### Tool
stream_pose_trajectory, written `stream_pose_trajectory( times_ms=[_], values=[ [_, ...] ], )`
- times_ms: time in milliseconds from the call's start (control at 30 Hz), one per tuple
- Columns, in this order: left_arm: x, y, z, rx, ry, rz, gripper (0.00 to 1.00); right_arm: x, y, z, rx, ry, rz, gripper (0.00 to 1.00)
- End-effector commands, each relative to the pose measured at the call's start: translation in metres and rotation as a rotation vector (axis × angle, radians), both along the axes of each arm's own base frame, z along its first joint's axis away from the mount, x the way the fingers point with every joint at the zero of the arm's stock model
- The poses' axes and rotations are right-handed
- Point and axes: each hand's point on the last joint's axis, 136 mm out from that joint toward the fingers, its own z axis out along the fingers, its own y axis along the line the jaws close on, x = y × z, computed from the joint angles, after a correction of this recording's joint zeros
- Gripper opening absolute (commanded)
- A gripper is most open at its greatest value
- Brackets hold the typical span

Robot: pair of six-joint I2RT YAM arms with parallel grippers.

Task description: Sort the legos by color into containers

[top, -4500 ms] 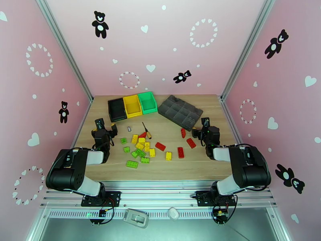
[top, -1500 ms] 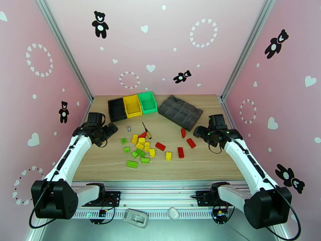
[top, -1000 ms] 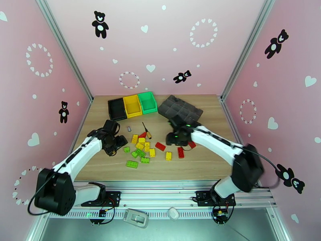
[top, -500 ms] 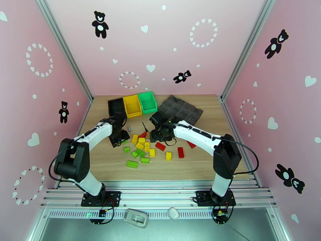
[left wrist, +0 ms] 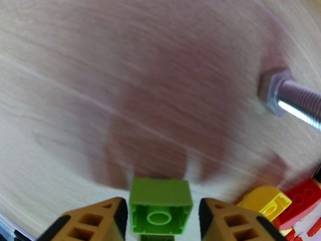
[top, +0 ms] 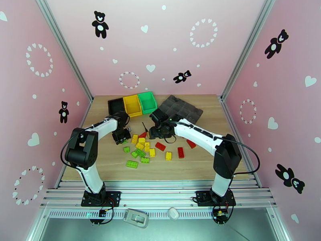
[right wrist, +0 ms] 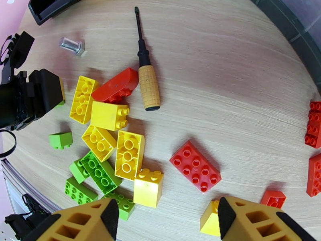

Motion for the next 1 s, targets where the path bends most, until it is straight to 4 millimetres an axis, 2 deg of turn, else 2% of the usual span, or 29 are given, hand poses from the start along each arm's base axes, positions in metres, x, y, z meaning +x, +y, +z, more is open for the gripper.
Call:
stream_pose_trajectory(
  times_ms=[0, 100, 233, 300, 467, 633, 833, 967],
  values=[
    [0.006, 0.002, 0.003, 0.022, -0.009, -0.015, 0.46, 0.011, 0.004, 0.007, 0.032, -0.011, -0.009, 0.68],
    [0.004, 0.001, 0.002, 0.016, -0.006, -0.017, 0.40, 0.016, 0.008, 0.010, 0.072, -0.011, -0.014, 0.61],
    [0.002, 0.000, 0.005, 0.009, -0.008, -0.021, 0.33, 0.023, 0.010, 0.014, 0.108, -0.014, -0.025, 0.59],
    [0.001, 0.000, 0.012, 0.002, -0.020, -0.022, 0.30, 0.028, 0.012, 0.017, 0.111, -0.030, -0.016, 0.58],
    [-0.002, 0.001, 0.049, -0.016, -0.101, -0.013, 0.30, 0.035, 0.024, 0.028, 0.154, -0.073, 0.024, 0.57],
    [0.000, 0.005, 0.089, -0.070, -0.214, 0.016, 0.30, 0.035, 0.056, 0.037, 0.282, -0.020, 0.121, 0.57],
    [0.030, 0.027, 0.123, -0.158, -0.325, 0.105, 0.30, 0.049, 0.093, 0.044, 0.406, 0.015, 0.168, 0.57],
    [0.065, 0.045, 0.137, -0.185, -0.370, 0.158, 0.30, 0.061, 0.109, 0.047, 0.438, 0.024, 0.188, 0.57]
  ],
)
